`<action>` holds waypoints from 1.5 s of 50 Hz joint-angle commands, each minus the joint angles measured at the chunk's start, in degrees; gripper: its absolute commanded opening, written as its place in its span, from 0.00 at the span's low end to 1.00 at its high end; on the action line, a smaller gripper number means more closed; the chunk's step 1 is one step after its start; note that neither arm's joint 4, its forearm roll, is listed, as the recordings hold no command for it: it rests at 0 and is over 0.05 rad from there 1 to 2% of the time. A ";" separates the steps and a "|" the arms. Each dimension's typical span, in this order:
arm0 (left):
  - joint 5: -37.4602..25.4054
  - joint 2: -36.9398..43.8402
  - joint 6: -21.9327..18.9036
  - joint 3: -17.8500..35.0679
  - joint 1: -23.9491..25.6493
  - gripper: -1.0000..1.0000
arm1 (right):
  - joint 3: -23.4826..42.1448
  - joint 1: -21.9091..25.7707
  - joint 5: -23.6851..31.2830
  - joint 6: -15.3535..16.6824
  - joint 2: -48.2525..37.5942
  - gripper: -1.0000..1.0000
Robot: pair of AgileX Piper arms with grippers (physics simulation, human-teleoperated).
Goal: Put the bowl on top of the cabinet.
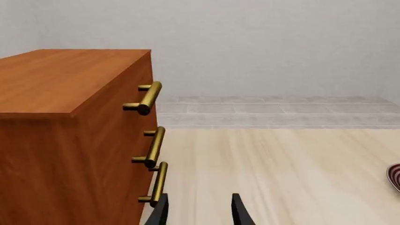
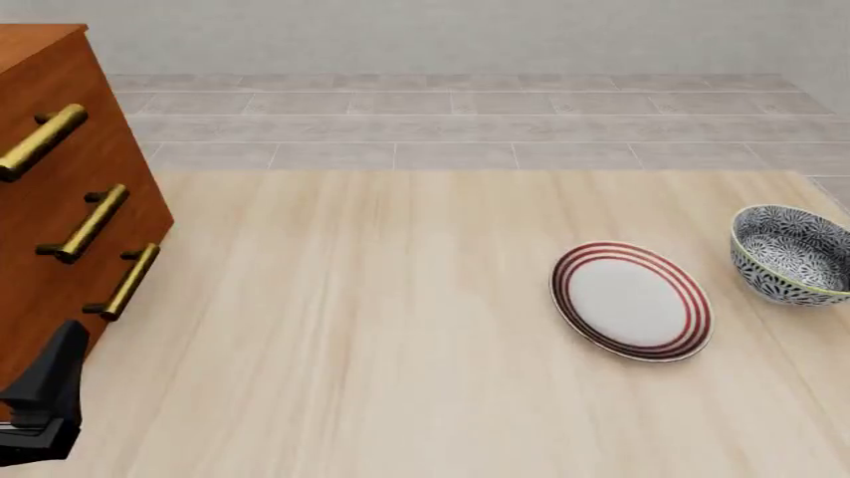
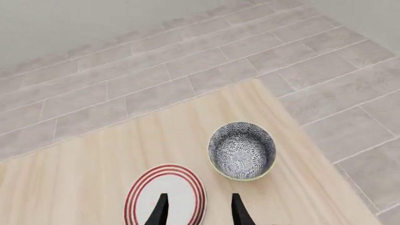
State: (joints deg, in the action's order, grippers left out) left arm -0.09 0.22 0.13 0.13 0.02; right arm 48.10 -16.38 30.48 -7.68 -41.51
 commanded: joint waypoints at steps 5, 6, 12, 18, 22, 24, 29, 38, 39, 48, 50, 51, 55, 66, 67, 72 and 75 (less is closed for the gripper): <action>-0.09 -0.02 -0.13 0.12 0.00 1.00 | 8.58 -8.63 2.32 1.56 -11.42 1.00; -0.09 -0.02 -0.12 0.12 0.00 1.00 | 8.76 -8.82 2.35 1.72 -11.72 1.00; -0.09 -0.02 -0.13 0.12 0.00 1.00 | 9.70 -10.70 1.57 1.82 -14.29 1.00; -0.09 -0.02 -0.11 0.12 -0.01 1.00 | 10.09 -12.68 -0.15 1.05 -16.76 1.00; -0.09 -0.02 -0.12 0.12 0.00 1.00 | 9.69 -13.78 -1.34 0.68 -18.08 1.00; -0.09 -0.02 -0.13 0.12 0.00 1.00 | 9.21 -14.35 -2.19 0.67 -18.74 1.00; -0.09 -0.02 -0.13 0.12 0.00 1.00 | 7.99 -15.54 -4.20 0.68 -20.20 1.00; -0.10 -0.01 -0.10 0.11 0.01 1.00 | 6.70 -17.05 -7.07 0.84 -22.88 1.00; -0.09 -0.02 -0.11 0.12 -0.01 1.00 | 6.65 -17.09 -7.26 0.81 -23.05 1.00; -0.10 -0.02 -0.11 0.12 -0.01 1.00 | 5.47 -17.20 -9.84 1.33 -25.54 1.00; -0.09 -0.02 -0.13 0.12 0.00 1.00 | 5.12 -17.20 -10.61 1.29 -26.09 1.00; -0.10 -0.02 -0.13 0.12 0.00 1.00 | 4.99 -17.23 -10.85 1.18 -26.29 1.00; -0.09 -0.02 -0.12 0.12 0.00 1.00 | 4.58 -17.49 -11.81 1.29 -27.19 1.00; -0.10 -0.01 -0.12 0.12 0.00 1.00 | 4.13 -17.59 -14.23 1.02 -29.81 1.00; -0.09 -0.02 -0.09 0.11 -0.01 1.00 | 3.95 -17.57 -14.64 0.95 -30.11 1.00; -0.09 -0.02 -0.13 0.12 0.00 1.00 | 3.26 -17.58 -15.94 0.91 -31.26 1.00; -0.08 -0.03 -0.12 0.12 -0.01 1.00 | 2.90 -17.46 -16.42 0.85 -31.61 1.00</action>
State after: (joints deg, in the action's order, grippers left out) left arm -0.12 0.22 0.13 0.16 0.02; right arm 52.17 -33.78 16.74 -6.75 -70.69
